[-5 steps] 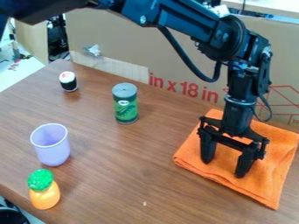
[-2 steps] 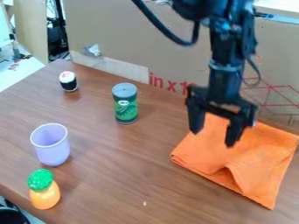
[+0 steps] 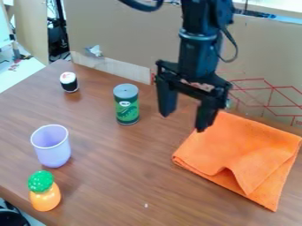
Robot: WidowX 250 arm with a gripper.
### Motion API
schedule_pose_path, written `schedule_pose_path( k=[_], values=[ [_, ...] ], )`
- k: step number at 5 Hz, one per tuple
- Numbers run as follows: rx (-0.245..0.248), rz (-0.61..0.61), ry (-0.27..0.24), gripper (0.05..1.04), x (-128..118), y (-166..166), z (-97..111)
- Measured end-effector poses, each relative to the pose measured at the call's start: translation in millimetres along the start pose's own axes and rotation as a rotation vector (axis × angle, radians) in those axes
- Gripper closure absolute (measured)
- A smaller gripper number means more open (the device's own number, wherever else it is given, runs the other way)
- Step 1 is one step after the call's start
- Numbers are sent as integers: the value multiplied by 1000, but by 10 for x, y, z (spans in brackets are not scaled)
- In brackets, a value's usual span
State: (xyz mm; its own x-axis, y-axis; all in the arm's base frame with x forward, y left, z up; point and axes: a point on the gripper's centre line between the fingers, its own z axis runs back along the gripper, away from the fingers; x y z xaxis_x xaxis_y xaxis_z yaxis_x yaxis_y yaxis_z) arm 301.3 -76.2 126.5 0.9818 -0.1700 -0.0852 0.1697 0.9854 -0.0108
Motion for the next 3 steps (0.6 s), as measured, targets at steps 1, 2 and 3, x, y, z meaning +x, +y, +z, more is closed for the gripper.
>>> schedule_pose_path(
  k=[1,2,3],
  values=[
    [17,10,50,83,-369,90,71],
    [23,61,51,83,-649,255,132],
    [29,52,23,83,-753,317,141]
  ],
)
